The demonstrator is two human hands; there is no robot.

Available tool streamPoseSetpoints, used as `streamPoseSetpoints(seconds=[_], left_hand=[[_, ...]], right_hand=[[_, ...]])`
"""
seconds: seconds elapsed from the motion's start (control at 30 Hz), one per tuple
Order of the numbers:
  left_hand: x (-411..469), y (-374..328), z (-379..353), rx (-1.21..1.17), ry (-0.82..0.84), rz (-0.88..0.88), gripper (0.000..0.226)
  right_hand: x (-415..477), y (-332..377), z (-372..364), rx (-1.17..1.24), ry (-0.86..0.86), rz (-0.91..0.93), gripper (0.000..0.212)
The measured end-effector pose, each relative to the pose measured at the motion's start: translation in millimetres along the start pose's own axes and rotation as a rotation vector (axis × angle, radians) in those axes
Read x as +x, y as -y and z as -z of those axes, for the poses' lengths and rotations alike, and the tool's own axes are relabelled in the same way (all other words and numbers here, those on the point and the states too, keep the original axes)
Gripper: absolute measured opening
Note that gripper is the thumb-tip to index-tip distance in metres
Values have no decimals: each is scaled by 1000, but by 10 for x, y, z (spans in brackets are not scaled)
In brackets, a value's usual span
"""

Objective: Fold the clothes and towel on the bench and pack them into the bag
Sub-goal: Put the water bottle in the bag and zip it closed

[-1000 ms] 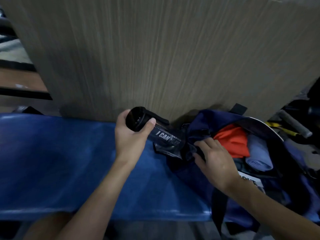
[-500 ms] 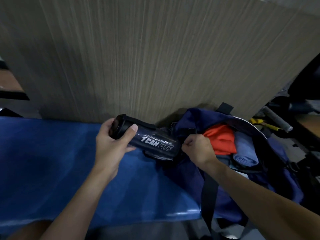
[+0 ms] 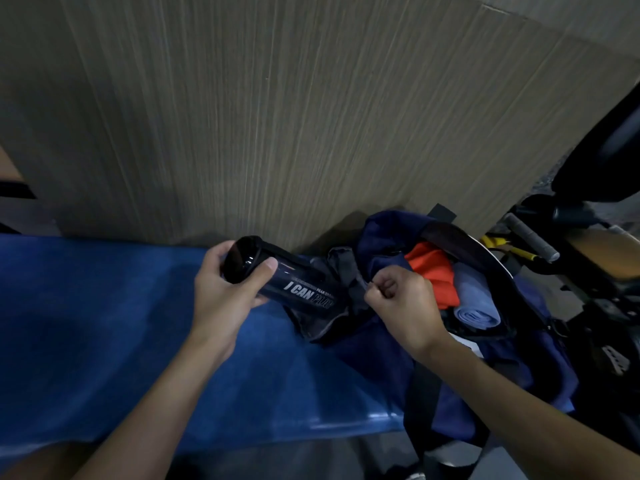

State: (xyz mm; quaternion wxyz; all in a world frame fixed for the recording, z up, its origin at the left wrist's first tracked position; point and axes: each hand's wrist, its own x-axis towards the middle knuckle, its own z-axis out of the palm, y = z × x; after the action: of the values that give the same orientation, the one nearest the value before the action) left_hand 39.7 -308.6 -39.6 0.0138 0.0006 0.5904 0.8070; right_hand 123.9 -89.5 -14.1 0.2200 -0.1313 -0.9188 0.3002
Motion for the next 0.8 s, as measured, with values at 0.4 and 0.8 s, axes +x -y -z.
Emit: streamPoseSetpoints(seconds=[0.4,0.8], left_hand=[[7,23,-28,-28,129,84,30],[95,-48,-11,39,240,74,23]], right_hand=[[78,-179,7,-9,230,40,44],[365,-232,41,-253,190,104,11]])
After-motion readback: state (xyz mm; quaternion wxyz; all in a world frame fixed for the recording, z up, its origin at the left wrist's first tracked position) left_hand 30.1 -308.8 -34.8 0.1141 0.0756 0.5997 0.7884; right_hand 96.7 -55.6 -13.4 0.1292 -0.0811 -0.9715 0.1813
